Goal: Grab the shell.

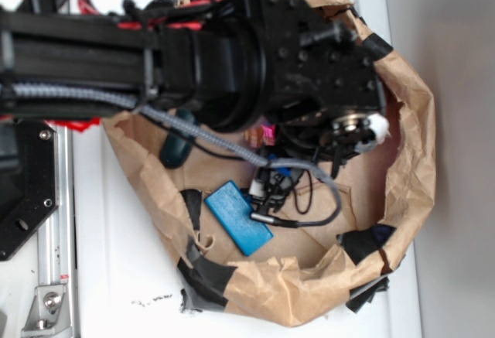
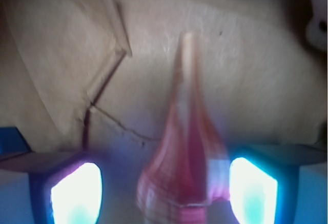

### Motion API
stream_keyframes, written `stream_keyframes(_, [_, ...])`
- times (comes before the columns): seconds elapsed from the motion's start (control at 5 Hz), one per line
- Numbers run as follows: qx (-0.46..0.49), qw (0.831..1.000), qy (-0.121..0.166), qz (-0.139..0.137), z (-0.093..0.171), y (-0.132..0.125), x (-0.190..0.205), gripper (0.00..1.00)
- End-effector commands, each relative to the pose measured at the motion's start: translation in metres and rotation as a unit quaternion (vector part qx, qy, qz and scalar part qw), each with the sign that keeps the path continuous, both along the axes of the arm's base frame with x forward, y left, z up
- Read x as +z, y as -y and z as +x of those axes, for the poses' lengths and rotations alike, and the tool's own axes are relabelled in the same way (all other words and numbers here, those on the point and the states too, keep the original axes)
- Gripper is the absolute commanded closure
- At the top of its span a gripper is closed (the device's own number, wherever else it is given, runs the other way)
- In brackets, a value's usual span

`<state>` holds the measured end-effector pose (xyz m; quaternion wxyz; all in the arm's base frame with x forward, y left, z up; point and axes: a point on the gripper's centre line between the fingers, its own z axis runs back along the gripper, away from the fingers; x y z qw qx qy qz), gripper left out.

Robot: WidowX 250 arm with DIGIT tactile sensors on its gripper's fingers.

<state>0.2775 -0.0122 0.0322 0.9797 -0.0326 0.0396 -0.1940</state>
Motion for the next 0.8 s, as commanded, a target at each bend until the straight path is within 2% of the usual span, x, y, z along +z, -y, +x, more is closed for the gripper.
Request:
stream_keyframes(0.0, [0.003,1.0,0.003,0.02,0.001,0.007,0.004,0.0])
stream_keyframes(0.2, [0.017,1.0,-0.001,0.018,-0.01,0.006,0.013,1.0])
stream_keyframes(0.4, [0.027,0.999,0.015,0.016,-0.015,0.007,0.026,1.0])
stream_keyframes(0.6, [0.051,0.997,0.057,0.03,-0.014,0.016,0.048,1.0])
